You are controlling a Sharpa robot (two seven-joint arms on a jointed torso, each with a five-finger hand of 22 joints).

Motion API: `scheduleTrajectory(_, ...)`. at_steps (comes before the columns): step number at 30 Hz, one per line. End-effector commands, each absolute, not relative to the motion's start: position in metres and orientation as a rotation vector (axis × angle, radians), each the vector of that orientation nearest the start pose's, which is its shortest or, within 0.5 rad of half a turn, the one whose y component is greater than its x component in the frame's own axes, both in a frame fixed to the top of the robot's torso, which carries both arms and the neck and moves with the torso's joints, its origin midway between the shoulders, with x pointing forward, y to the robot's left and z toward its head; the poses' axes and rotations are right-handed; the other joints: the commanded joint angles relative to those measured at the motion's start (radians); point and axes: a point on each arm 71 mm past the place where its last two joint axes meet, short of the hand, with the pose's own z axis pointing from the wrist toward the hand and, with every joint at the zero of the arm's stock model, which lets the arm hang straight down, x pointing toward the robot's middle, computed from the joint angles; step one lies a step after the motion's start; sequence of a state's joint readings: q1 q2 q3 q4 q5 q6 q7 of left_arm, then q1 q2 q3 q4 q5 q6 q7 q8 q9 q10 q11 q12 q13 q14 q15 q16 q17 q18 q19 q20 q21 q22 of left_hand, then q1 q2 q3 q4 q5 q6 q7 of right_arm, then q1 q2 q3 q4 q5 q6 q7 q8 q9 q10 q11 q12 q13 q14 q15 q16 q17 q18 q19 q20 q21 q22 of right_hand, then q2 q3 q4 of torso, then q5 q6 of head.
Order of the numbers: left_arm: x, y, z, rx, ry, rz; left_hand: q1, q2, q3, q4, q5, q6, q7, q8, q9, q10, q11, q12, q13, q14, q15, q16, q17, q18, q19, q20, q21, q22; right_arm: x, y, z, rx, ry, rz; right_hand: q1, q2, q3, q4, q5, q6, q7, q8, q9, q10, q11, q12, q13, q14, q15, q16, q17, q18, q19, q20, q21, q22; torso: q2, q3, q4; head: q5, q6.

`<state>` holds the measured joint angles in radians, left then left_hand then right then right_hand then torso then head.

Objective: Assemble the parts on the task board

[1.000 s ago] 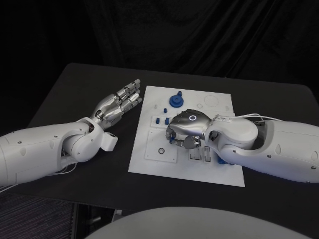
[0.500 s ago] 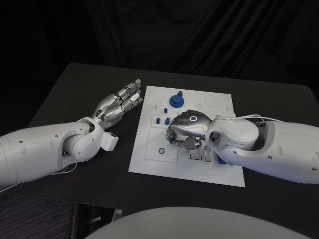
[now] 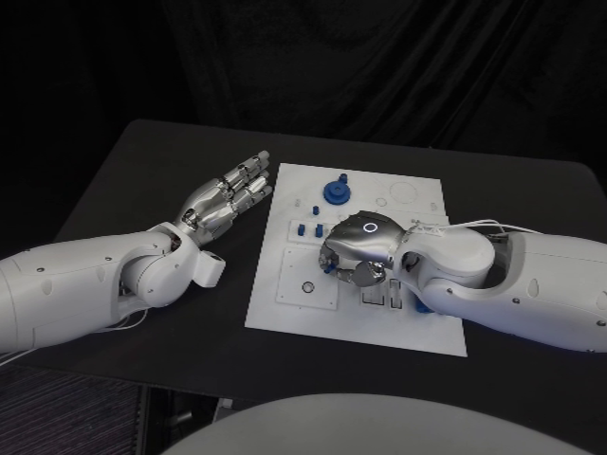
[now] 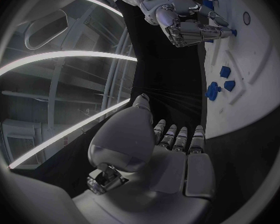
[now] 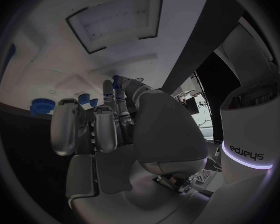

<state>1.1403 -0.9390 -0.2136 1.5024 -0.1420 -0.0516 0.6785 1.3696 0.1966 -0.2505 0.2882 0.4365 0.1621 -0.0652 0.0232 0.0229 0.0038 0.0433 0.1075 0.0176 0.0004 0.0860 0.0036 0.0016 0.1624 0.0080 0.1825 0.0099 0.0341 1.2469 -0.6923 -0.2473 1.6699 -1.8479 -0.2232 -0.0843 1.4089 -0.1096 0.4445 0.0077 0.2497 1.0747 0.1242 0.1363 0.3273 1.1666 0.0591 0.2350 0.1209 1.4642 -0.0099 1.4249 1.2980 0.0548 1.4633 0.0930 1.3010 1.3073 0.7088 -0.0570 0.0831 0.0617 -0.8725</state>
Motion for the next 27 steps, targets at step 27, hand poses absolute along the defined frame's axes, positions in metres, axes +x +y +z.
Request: scheduleTrajectory(27,0.4423,0.2486,-0.242,-0.868,1.445,-1.781,0.021,0.008,0.008,-0.008,0.011,0.021,0.03,0.005,0.004,-0.001,0.007,-0.004,0.0,0.0,0.012,-0.004,-0.002,0.004,0.002,0.01,0.0,0.0,0.4073,-0.0797,-0.2253,-0.866,1.62,0.722,-0.058,-0.028,-0.016,0.042,-0.115,-0.308,-0.037,-0.077,-0.092,-0.15,0.045,-0.08,-0.011,0.031,0.027,-0.017,-0.019,0.011,-0.014,0.024,-0.035,0.174,0.0,-0.0005,0.0001,0.001,0.0)
